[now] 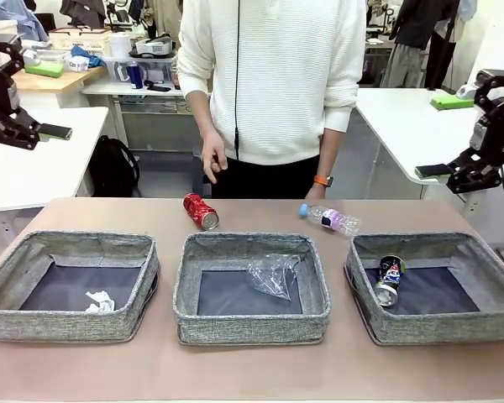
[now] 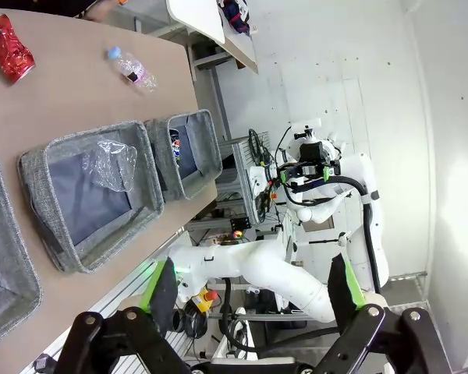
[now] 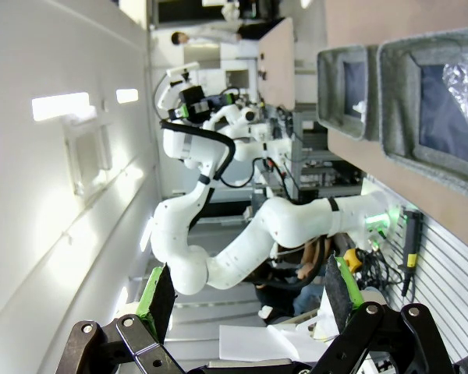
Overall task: Sort the waste into the appropriate baskets.
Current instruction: Pick up the waste item pointed out by the person.
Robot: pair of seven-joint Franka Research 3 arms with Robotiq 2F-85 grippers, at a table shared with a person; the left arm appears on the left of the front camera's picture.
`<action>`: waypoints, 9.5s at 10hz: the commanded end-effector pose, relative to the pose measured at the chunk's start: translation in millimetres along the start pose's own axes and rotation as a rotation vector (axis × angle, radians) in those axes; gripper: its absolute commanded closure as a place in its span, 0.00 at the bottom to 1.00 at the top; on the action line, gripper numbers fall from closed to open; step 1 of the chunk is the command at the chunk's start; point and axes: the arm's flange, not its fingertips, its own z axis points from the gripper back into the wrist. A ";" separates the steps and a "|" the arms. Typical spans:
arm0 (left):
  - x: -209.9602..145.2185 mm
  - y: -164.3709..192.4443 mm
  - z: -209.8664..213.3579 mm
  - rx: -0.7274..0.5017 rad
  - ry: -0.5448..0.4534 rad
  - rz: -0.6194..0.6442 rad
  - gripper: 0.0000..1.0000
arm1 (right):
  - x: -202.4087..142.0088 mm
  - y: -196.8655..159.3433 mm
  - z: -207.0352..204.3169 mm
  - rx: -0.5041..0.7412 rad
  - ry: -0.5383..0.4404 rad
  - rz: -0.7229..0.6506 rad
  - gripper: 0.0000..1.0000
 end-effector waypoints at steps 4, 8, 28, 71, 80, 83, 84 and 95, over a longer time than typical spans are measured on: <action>-1.4 0.3 2.0 0.001 0.010 -0.008 0.00 | 0.3 2.1 0.3 0.023 0.000 0.014 0.00; -1.4 0.3 2.0 0.001 0.010 -0.008 0.00 | 0.3 2.1 0.3 0.023 0.000 0.014 0.00; 150.7 78.5 -292.3 1.021 -0.038 0.312 0.00 | 0.3 2.1 0.3 0.023 0.000 0.014 0.00; 82.2 21.5 -186.7 1.137 -0.134 0.070 1.00 | 0.3 2.1 0.3 0.023 0.000 0.014 0.00; 14.9 -74.3 -229.9 1.082 0.278 -0.095 0.52 | 0.3 2.1 0.3 0.023 0.000 0.014 0.00; -9.1 -184.9 -309.0 1.086 0.194 0.062 0.52 | 0.3 2.1 0.3 0.023 0.000 0.014 0.00; -14.8 -206.8 -325.6 1.130 0.234 0.029 0.52 | 0.3 2.1 0.3 0.023 0.000 0.014 0.00; 3.2 -290.0 -324.6 1.131 0.304 0.013 0.52 | 0.3 2.1 0.3 0.023 0.000 0.014 0.00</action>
